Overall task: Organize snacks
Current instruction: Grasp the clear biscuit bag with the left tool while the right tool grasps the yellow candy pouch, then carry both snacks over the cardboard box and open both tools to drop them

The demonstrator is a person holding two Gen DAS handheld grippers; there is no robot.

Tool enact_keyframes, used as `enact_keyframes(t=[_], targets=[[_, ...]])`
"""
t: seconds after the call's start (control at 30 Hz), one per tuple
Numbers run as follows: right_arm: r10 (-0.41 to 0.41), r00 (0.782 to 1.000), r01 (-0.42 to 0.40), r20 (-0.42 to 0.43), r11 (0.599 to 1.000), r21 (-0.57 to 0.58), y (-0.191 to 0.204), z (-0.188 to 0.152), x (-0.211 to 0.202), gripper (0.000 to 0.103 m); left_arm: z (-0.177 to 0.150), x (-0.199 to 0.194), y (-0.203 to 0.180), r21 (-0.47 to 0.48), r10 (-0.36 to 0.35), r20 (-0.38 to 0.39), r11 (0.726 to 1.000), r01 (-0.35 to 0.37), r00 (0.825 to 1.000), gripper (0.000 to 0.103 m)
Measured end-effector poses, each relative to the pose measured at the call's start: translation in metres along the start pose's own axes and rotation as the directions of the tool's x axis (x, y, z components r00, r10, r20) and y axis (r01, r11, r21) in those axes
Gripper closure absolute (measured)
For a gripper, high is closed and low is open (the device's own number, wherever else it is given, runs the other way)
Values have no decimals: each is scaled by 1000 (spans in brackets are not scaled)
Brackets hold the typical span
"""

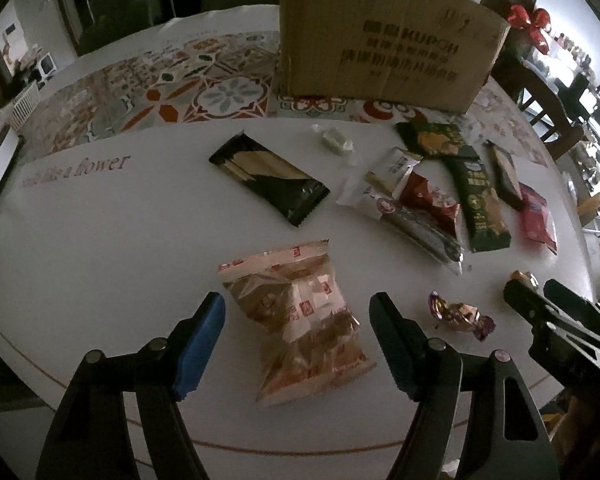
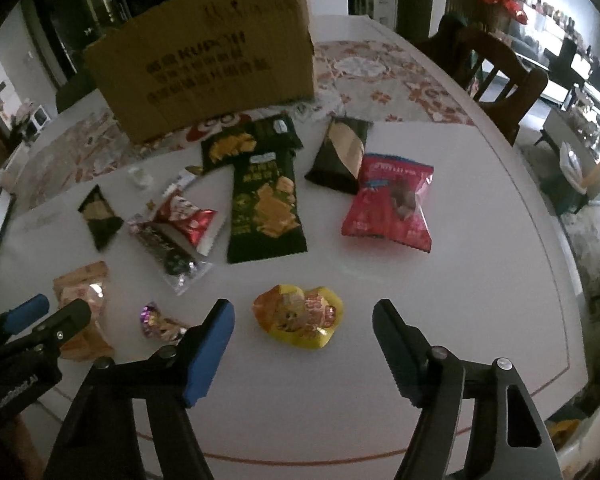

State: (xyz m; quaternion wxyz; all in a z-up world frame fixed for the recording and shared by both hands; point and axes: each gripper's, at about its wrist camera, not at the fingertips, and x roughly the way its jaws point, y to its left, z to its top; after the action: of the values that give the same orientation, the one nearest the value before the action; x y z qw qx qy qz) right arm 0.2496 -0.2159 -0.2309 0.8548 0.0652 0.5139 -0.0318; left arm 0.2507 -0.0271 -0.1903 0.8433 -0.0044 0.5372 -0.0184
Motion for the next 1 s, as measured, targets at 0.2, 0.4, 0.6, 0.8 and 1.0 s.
enact_keyframes(t=[0.2,0.4,0.6,0.8,1.0], targets=[[5,1000,-6,-23,1000,-3,-1,1,11,43,4,12,-2,-2,-14,-26,1000,14,1000,37],[0,1000,-1,-21,1000,-21,1,4,12,55,6,18,-3,-3,-37,-48,999,37,998,50],[18,1000,-18,-8,999,-36,5,8,7,57,6,16,-3,-5,-56,-53,998,56,997,56],[47,998,-44,39,997,-71,13,19,-11,57,15,-9,-4,11,-64,7,998,64,998,57],[83,990,-72,111,992,-101,20,36,-38,57,36,-44,-7,29,-83,103,996,80,991,57]])
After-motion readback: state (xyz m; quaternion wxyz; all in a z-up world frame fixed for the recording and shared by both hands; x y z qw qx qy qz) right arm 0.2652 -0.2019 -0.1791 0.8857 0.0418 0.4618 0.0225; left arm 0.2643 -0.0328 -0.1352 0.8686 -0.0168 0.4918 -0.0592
